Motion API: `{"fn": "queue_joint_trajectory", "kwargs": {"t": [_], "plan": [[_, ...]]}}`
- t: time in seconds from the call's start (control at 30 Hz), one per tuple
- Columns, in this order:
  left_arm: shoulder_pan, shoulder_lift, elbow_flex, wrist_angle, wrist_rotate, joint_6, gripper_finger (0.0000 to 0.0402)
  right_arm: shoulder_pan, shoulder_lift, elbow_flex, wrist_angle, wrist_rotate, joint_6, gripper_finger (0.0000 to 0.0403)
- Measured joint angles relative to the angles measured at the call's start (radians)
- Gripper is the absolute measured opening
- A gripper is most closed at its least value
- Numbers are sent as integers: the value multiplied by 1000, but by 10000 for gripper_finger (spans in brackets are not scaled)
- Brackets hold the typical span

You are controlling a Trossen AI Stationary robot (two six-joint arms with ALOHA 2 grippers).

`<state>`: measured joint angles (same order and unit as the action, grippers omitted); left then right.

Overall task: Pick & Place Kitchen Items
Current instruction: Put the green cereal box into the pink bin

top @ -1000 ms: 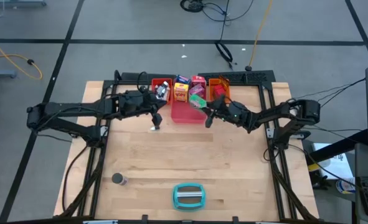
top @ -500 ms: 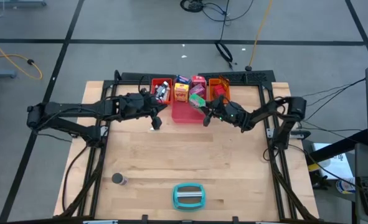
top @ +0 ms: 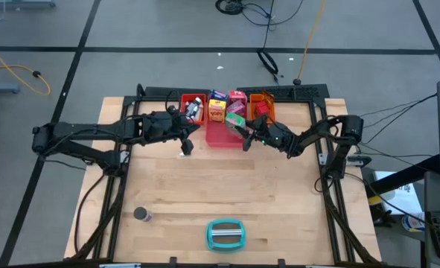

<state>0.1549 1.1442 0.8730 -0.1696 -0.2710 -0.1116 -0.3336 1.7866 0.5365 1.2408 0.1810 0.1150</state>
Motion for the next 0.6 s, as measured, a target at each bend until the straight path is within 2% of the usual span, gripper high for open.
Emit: {"fn": "queue_joint_trajectory", "kwargs": {"t": [0.3, 0.6], "plan": [[0, 0, 0, 0, 0, 0, 3, 0, 0, 0, 4, 0, -3, 214], [1, 0, 0, 0, 0, -1, 3, 18, 0, 0, 14, -2, -5, 228]]}}
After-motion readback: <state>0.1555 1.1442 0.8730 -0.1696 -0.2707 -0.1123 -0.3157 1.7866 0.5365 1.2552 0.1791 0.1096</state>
